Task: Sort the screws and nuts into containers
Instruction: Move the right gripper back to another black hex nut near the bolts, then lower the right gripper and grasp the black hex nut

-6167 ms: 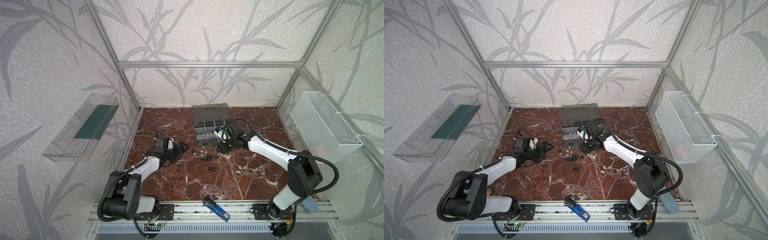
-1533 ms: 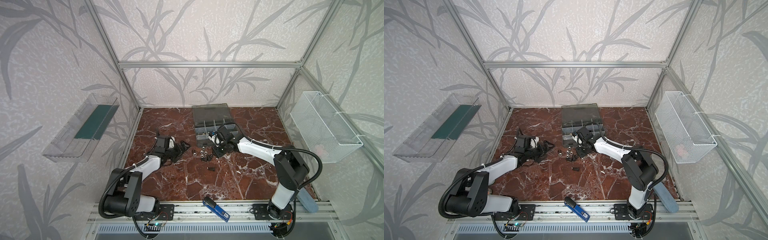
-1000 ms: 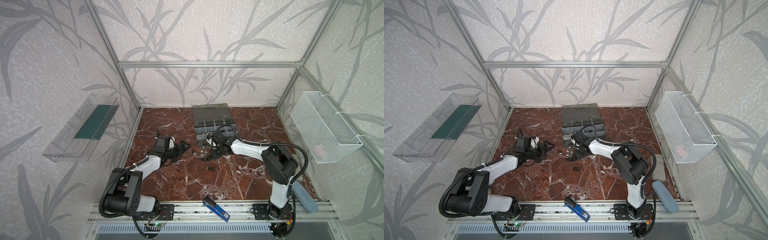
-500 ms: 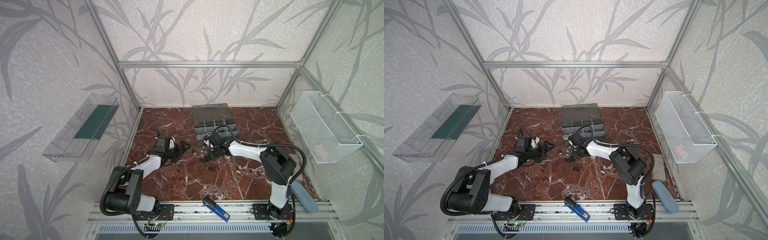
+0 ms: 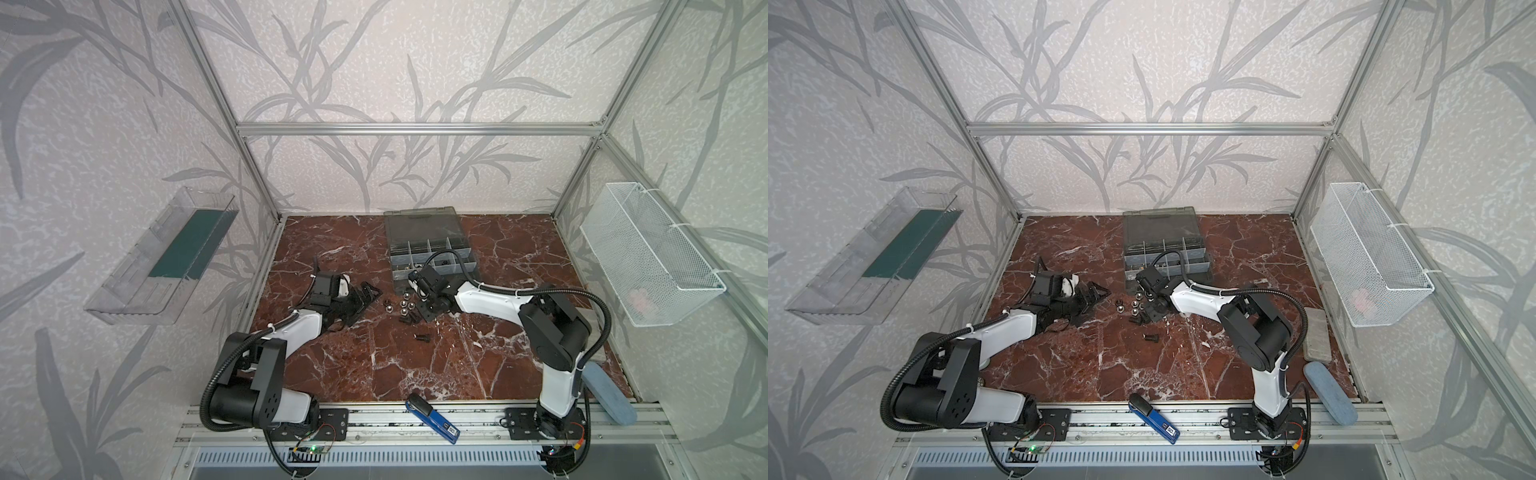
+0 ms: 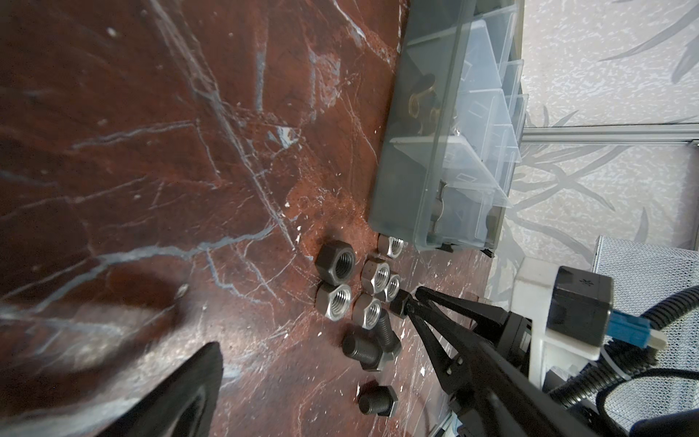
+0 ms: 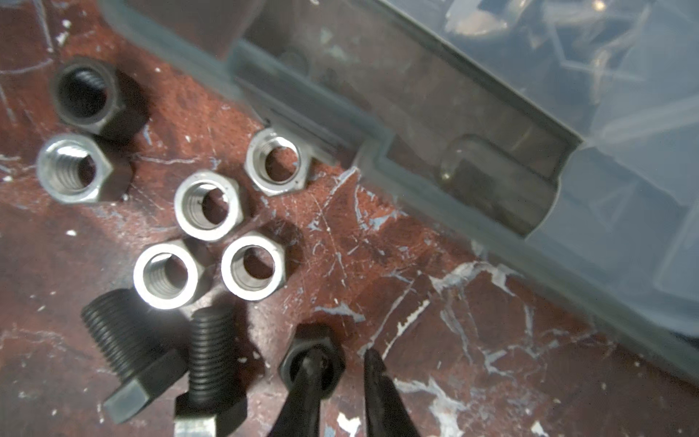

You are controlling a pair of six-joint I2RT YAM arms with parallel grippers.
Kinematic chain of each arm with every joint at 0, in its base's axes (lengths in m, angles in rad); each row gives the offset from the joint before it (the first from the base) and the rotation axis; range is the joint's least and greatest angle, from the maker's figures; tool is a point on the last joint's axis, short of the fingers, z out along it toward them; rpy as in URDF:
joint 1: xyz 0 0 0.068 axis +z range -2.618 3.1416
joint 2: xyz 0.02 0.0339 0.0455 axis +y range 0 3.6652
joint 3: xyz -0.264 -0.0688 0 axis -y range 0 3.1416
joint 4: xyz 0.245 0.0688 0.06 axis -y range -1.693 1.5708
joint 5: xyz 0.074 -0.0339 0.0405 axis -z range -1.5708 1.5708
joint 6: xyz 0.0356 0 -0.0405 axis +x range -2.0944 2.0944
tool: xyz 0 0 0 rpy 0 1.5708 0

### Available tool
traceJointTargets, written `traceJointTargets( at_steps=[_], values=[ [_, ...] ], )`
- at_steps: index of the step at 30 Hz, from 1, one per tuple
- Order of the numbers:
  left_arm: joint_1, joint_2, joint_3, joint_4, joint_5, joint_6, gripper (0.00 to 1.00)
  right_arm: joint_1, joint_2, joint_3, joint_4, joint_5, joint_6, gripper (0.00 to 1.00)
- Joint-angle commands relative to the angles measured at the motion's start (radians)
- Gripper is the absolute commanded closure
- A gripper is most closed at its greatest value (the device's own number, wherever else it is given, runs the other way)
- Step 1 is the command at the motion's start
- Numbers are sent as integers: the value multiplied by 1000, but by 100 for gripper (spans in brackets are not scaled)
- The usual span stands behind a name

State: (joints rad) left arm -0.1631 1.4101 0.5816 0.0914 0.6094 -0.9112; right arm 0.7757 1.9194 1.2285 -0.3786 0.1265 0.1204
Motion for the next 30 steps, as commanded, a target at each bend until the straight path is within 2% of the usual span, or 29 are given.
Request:
traceJointTargets(
  at_steps=[1,14,21,30],
  values=[
    [-4,9,16,12,10,-8,1,-17,2,-19,-88,67,8,78],
    [-4,13,21,11,11,-7,0,-25,-117,-40,-29,-30,2,57],
    [-4,22,21,16,14,-7,1,-25,-121,-42,-19,-93,11,53],
    [-4,20,17,19,15,-6,1,-26,-66,-64,7,-98,26,52]
  ],
)
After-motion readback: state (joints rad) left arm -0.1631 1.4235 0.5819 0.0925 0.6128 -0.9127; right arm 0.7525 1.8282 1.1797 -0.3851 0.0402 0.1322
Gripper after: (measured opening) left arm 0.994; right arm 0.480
